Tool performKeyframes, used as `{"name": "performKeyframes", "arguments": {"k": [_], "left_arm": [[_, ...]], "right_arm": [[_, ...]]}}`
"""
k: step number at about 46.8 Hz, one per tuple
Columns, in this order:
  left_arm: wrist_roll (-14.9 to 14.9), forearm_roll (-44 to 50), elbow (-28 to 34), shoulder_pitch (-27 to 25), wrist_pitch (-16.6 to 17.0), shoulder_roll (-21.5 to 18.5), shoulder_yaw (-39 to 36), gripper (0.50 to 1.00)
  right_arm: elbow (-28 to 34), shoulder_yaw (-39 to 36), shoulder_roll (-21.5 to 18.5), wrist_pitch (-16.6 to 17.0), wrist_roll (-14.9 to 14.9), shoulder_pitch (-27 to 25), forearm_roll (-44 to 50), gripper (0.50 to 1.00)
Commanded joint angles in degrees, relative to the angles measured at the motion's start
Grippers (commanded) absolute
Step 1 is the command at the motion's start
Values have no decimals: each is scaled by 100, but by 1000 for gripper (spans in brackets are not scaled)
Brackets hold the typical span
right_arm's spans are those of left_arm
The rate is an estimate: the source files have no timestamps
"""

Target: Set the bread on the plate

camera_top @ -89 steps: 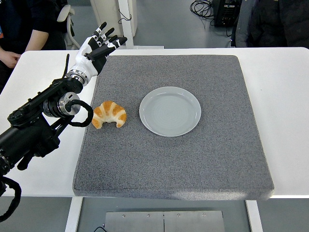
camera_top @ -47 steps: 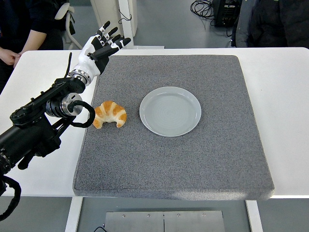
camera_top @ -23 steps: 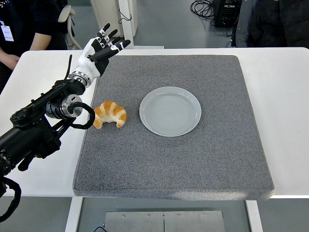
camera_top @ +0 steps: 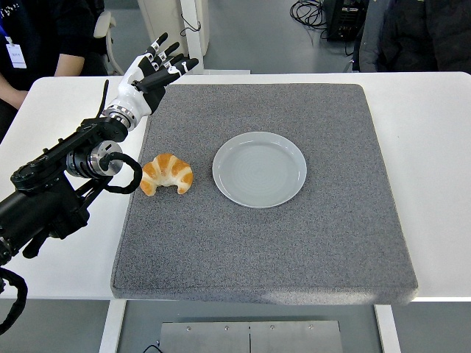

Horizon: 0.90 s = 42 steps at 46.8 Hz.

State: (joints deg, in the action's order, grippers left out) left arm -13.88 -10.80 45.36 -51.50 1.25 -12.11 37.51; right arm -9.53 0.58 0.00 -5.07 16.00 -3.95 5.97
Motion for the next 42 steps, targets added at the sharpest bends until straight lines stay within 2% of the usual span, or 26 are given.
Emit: {"name": "performKeyframes", "arguments": {"k": [1,7,18,22,28,34,42], "left_arm": [[96,25,253,17,15,-186,2,968],[324,43,824,17,68,-537,-7,968],[983,43,1677,-62,156,-1258,-121,968],[1159,43,1941,-237,191,-1539,-305,968],[1213,-18,2266,-650,200,-2022,-928,966],[1177,-98,2530,-1309,191,-2471,-1737,968],[1221,-300,2855,-2056,130,-2858,-2730,968]], "right_arm": [[4,4,0,6,0,-18,0,1000],[4,12,0,6,0,-18,0,1000],[4,12,0,6,0,-18,0,1000],[4,12,0,6,0,-18,0,1000],[4,12,0,6,0,-18,0,1000],[4,12,0,6,0,-9,0,1000],[4,4,0,6,0,-9,0,1000]]}}
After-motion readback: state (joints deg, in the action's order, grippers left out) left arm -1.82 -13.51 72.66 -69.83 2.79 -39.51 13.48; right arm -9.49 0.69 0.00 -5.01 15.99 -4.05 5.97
